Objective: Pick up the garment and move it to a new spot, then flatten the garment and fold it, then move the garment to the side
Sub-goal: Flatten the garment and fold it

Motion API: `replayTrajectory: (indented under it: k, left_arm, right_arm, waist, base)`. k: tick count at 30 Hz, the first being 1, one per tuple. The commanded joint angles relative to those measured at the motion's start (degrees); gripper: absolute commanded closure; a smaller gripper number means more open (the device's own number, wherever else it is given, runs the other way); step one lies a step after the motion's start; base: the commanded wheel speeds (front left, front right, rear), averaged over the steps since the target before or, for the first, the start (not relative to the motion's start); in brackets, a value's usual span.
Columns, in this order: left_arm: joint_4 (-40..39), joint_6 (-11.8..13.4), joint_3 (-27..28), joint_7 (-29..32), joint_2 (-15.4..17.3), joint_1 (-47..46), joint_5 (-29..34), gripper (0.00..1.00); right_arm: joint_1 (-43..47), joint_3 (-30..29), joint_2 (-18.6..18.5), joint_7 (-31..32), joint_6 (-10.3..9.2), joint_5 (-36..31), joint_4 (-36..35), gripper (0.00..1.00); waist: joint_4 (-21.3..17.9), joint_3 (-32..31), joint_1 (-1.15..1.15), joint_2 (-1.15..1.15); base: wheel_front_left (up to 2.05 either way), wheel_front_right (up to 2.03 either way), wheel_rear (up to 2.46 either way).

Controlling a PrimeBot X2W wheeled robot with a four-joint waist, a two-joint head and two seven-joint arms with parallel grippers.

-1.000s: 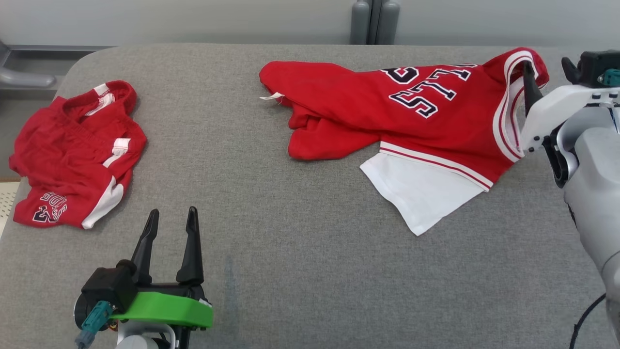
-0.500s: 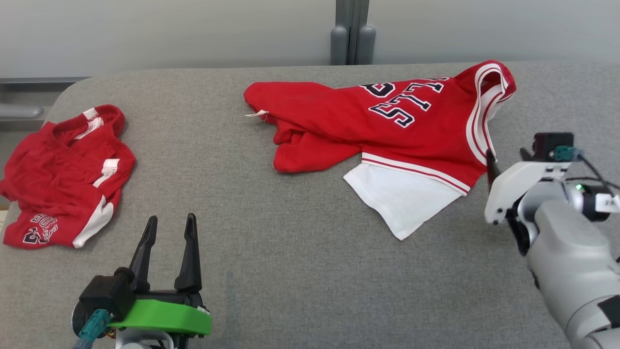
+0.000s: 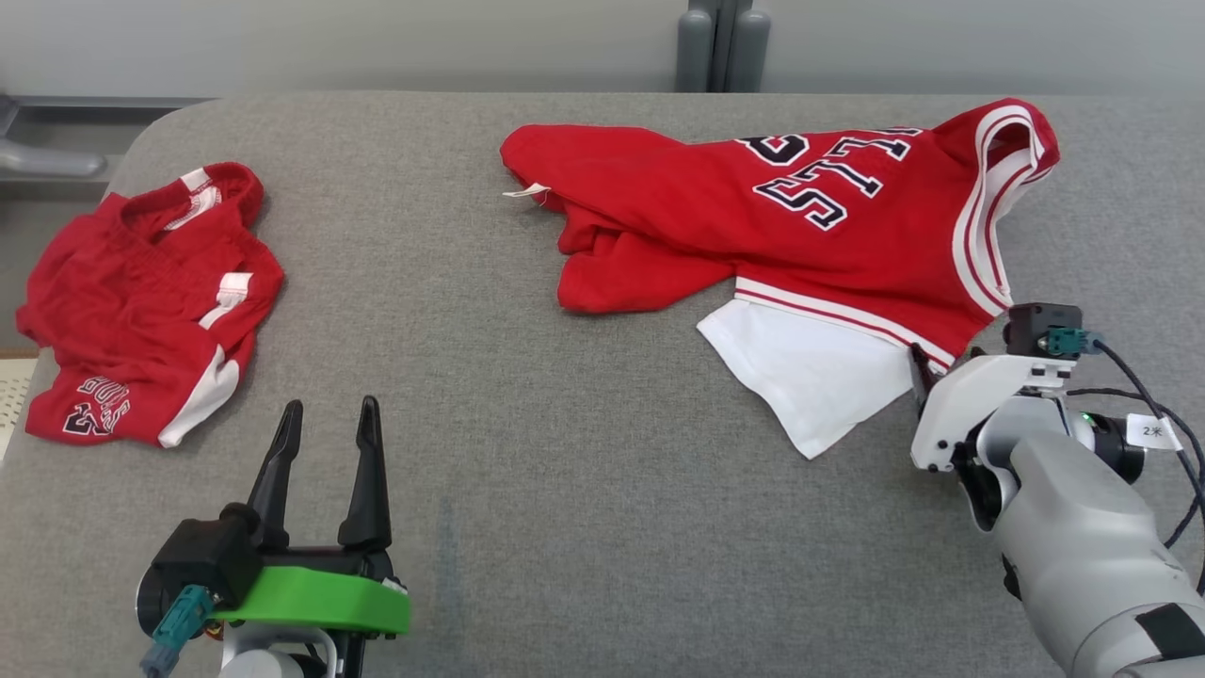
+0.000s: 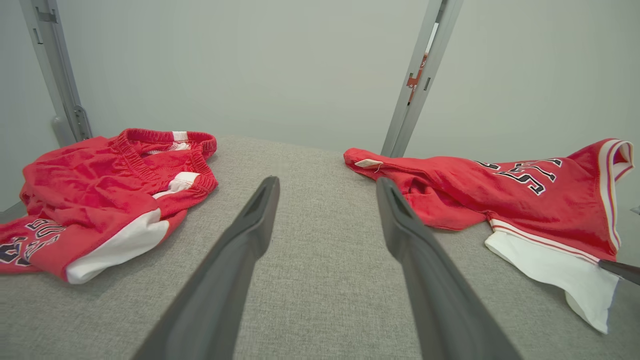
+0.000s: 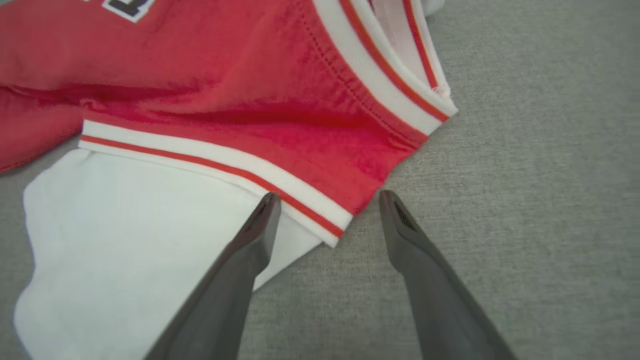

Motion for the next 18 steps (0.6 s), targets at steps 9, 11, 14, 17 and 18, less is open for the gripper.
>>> replayTrajectory:
  k: [9,11,14,17,18]
  left_arm:
    - [0.72,-0.22,0.23,-0.03,0.08,-1.04,-0.54,0.0]
    - [0.76,-0.22,0.43,-0.03,0.08,-0.92,-0.61,0.0]
    - [0.72,-0.23,0.56,-0.03,0.06,-0.94,-0.59,0.0]
    - [0.7,-0.24,0.41,-0.03,0.07,-0.81,-0.71,0.0]
    - [0.69,-0.21,0.39,-0.03,0.07,-0.59,-0.73,0.0]
  right_arm:
    - [1.12,-6.99,0.78,6.6,-0.08,-9.49,0.98,1.0]
    - [1.09,-8.02,0.83,6.9,-0.11,-11.17,1.02,1.0]
    - [0.35,-9.78,-0.19,5.84,-0.17,-13.53,0.87,1.0]
    - [-0.35,-11.46,-0.96,5.12,-0.16,-15.3,-0.16,1.0]
    - [-0.46,-12.17,-1.51,5.12,-0.12,-15.92,-0.64,1.0]
  waist:
    - [1.19,0.76,0.0,0.0]
    - [0.88,0.67,0.0,0.0]
    - [0.32,0.38,0.0,0.0]
    - [-0.2,-0.07,0.0,0.0]
    - [-0.45,-0.31,0.0,0.0]
  base:
    - [0.0,0.0,0.0]
    - [0.0,0.0,0.0]
    - [0.0,0.0,0.0]
    - [0.0,0.0,0.0]
    - [0.0,0.0,0.0]
